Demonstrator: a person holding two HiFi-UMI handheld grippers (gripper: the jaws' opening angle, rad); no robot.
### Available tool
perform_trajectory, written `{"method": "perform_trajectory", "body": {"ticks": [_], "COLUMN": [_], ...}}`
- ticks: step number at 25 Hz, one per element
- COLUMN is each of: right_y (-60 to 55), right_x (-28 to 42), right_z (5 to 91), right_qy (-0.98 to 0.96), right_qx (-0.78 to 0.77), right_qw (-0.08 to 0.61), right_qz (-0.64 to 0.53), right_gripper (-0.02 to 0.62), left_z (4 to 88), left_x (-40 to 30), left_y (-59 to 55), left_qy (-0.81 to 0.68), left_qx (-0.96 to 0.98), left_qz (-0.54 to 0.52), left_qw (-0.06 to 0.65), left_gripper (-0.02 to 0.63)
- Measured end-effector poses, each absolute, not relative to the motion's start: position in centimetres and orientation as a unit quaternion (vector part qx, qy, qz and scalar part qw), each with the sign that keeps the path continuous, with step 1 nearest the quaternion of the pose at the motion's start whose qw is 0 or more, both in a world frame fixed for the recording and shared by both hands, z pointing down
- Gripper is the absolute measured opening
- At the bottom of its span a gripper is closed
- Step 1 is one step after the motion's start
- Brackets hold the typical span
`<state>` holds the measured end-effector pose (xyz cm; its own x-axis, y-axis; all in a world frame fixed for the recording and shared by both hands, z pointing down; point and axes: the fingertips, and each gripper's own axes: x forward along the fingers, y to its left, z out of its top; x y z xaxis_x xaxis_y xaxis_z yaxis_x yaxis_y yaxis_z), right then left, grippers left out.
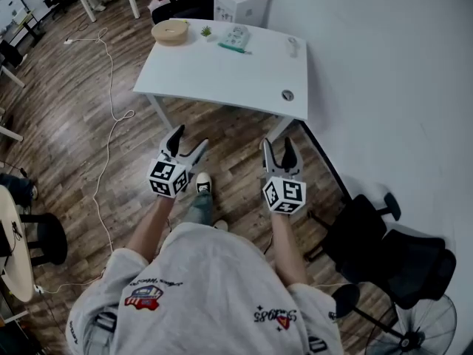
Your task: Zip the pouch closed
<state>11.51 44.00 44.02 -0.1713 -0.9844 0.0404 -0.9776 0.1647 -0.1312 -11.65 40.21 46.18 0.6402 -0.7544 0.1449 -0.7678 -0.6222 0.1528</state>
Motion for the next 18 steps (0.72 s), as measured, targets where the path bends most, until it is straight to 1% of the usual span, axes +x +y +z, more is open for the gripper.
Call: {"method": "perform_trajectory", "body": {"ticks": [13,18], "right_y": [29.5,23.6], "right_x": [11.2,9.9], "right_z": [44.1,43.8], "right_qy": [0.741,0.734], "right_qx": [-0.668,-0.676], "right_qw": [0.006,0.003], "right_qz": [-0.069,-0.070], "right_gripper": [0.249,0.247], "left_z": [47.3,47.6], "left_x": [-10.2,-10.1], "left_y": [24.2,17.8], "left_qy": [-0.379,-0.356], "left_qx": [0.917,0.924], "left_qz": [0.032,0.037], "left_qw": [0.124,0.132], "left_gripper": [0.333,0.333]}}
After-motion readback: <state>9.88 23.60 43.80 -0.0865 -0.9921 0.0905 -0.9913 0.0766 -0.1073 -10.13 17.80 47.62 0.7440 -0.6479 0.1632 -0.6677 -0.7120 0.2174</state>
